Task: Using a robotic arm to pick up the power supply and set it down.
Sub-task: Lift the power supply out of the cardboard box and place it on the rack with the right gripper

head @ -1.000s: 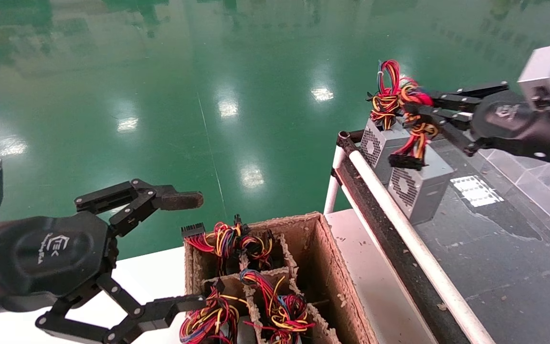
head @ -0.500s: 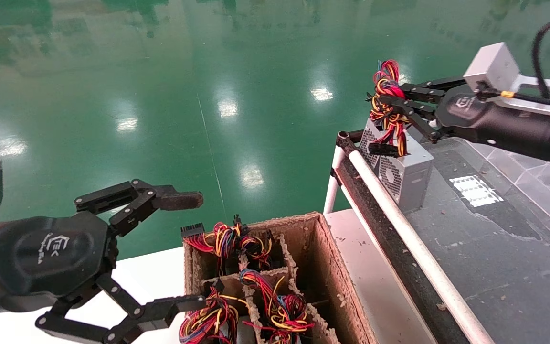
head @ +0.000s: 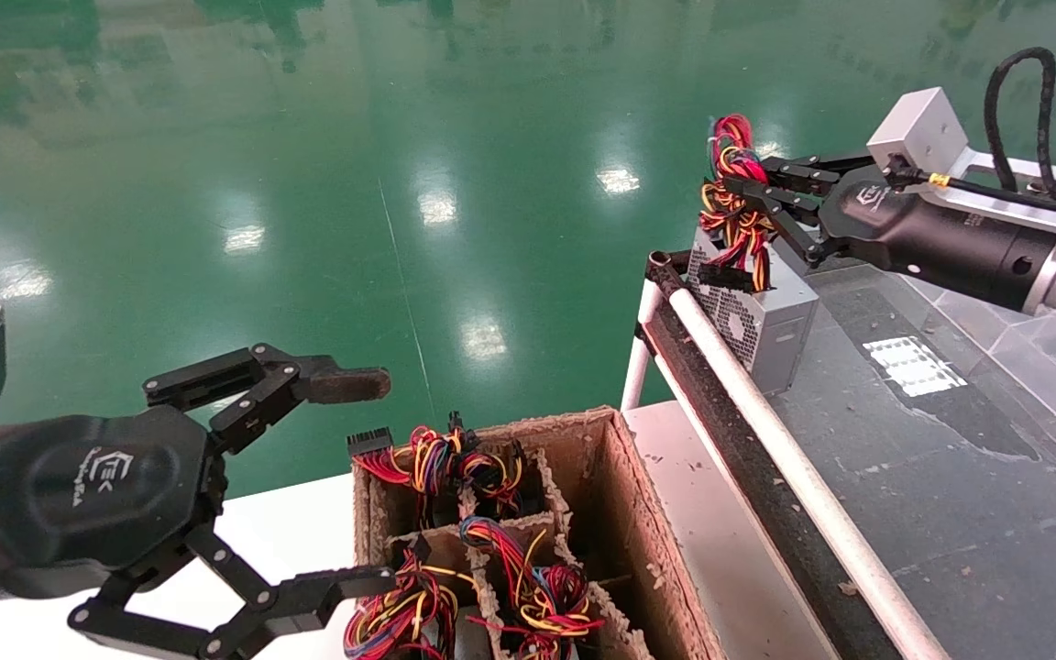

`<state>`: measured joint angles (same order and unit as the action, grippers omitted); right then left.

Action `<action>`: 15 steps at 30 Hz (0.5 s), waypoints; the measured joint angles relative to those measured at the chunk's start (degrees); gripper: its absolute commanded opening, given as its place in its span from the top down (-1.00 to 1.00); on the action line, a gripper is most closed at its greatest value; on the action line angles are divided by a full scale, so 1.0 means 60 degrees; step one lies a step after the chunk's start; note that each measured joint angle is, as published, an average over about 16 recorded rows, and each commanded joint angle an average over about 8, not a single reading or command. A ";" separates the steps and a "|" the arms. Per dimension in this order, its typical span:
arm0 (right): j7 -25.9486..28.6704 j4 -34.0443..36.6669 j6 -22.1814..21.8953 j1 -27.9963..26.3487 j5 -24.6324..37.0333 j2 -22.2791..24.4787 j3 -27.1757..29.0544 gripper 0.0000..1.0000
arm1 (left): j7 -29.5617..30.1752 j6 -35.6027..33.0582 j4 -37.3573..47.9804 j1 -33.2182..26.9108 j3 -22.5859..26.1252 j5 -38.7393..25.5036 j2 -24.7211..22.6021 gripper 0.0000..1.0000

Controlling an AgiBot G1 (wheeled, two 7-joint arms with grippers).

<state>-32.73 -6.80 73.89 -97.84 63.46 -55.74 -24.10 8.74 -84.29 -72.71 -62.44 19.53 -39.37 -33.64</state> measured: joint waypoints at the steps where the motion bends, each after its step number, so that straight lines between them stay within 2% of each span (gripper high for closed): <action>1: -0.0041 0.0069 0.0001 -0.0006 -0.0015 -0.0011 0.0011 0.86 | 0.0000 0.0000 0.0000 0.0000 0.0000 0.0000 0.0000 -1.00; 7: -0.0199 0.0421 0.0065 -0.0051 -0.0060 -0.0025 0.0044 -0.64 | -0.0001 0.0000 0.0000 0.0000 0.0001 0.0001 0.0000 -1.00; 8: -0.0219 0.0469 0.0079 -0.0058 -0.0064 -0.0019 0.0046 -0.86 | -0.0001 0.0001 0.0000 0.0000 0.0001 0.0001 0.0000 -1.00; 9: -0.0237 0.0513 0.0092 -0.0065 -0.0066 -0.0012 0.0048 -1.00 | -0.0001 0.0001 0.0000 0.0000 0.0001 0.0001 0.0001 -1.00; 15: -0.0336 0.0728 0.0164 -0.0095 -0.0080 0.0043 0.0058 -1.00 | -0.0001 0.0001 0.0000 -0.0001 0.0002 0.0002 0.0001 -1.00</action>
<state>-34.74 -2.43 74.88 -98.41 62.98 -55.48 -23.74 8.74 -84.29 -72.71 -62.45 19.54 -39.36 -33.64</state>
